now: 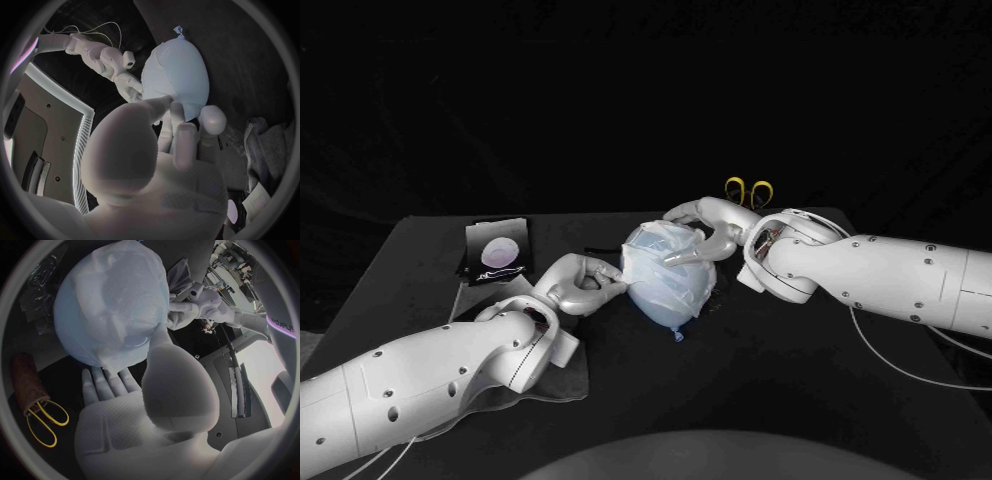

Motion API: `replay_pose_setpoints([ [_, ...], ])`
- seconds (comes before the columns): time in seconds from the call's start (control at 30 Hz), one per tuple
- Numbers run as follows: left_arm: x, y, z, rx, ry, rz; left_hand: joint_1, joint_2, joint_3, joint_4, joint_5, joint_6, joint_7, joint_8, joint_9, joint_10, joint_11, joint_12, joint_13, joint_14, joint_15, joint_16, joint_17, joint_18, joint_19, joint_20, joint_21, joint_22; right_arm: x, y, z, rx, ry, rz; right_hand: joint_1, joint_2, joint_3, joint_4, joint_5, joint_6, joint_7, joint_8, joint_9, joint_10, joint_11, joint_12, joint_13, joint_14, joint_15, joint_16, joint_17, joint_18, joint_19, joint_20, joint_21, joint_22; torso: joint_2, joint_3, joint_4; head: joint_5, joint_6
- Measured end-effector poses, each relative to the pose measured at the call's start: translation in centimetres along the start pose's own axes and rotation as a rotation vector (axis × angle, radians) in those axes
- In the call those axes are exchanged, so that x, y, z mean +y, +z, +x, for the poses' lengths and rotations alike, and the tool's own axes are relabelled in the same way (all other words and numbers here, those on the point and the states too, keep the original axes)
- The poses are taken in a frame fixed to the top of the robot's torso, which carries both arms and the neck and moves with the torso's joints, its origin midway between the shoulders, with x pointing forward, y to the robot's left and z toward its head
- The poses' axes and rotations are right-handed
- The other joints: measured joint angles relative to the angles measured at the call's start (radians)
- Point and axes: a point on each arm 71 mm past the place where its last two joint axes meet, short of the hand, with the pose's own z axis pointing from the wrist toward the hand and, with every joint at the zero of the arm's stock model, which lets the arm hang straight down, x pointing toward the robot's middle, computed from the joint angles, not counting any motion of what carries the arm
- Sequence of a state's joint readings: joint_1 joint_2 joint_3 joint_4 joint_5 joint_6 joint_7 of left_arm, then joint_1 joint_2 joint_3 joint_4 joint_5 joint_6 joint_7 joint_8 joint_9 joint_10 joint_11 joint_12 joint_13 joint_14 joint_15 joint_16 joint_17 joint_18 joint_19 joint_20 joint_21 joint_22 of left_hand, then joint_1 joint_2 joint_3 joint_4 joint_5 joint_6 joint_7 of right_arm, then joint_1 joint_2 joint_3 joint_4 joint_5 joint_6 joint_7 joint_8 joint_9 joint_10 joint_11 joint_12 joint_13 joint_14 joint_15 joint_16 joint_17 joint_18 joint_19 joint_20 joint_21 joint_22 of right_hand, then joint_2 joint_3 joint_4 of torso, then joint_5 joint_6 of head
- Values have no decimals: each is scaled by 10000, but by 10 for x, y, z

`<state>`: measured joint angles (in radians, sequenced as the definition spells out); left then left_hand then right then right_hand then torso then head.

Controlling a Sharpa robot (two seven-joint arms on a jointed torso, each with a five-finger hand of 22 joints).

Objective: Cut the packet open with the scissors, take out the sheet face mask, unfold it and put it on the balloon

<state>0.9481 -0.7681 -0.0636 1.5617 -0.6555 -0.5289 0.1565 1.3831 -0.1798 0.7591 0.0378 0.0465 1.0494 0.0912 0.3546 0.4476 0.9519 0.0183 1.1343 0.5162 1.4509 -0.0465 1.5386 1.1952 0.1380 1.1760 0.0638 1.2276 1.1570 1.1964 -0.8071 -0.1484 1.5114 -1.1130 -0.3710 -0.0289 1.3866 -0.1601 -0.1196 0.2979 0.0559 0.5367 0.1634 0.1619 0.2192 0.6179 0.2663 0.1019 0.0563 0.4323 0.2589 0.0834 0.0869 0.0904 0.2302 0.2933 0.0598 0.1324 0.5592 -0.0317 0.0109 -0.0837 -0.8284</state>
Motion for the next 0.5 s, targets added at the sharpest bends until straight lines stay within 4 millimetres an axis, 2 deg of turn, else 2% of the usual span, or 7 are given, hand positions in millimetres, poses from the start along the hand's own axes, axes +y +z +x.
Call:
replay_pose_setpoints([
  [0.13,2,-1,-1,142,-79,-107,-377,-141,592,-348,0,40,-41,108,0,175,-6,71,205,16,-16,33,113,0,15,-15,106,142,0,0,0,1,1,2,0,0,0,0,0,0,0,0,0,-22,21,0,-2,0,0,0,0,0,0,0,0,3,-2,1,0,-1,-1],
  [0.23,4,-1,-1,280,-123,-267,-489,-155,748,-504,-1,59,-60,109,0,271,-32,86,281,16,-16,34,147,0,51,-51,175,190,0,0,0,1,1,5,0,0,0,0,0,0,0,0,-1,-55,53,0,-3,0,0,0,0,0,0,0,0,8,-3,1,0,-6,-1],
  [0.33,6,-2,-2,407,-138,-466,-560,-159,875,-601,-1,62,-90,115,0,298,-58,121,367,53,-53,34,168,-1,51,-51,177,225,0,0,0,3,2,5,0,0,0,0,0,0,0,0,-2,-56,53,0,-4,0,0,0,0,0,0,0,0,8,-4,2,0,-12,-8],
  [0.37,7,-2,-2,440,-138,-529,-614,-166,913,-613,0,63,-93,118,0,371,-131,121,377,53,-53,34,169,-1,51,-51,177,230,0,0,0,3,2,5,0,0,0,0,0,0,0,0,-3,-55,53,0,-4,0,0,0,0,0,0,0,0,8,-4,2,0,-12,-10],
  [0.5,10,-3,-4,526,-127,-813,-716,-191,1116,-738,-1,61,-95,209,0,443,-129,189,467,90,-90,33,325,0,103,-103,307,317,0,0,0,4,2,8,0,0,0,0,0,0,0,0,-3,-56,53,-1,-8,0,0,0,0,0,0,0,0,8,-4,2,0,-13,-12],
])
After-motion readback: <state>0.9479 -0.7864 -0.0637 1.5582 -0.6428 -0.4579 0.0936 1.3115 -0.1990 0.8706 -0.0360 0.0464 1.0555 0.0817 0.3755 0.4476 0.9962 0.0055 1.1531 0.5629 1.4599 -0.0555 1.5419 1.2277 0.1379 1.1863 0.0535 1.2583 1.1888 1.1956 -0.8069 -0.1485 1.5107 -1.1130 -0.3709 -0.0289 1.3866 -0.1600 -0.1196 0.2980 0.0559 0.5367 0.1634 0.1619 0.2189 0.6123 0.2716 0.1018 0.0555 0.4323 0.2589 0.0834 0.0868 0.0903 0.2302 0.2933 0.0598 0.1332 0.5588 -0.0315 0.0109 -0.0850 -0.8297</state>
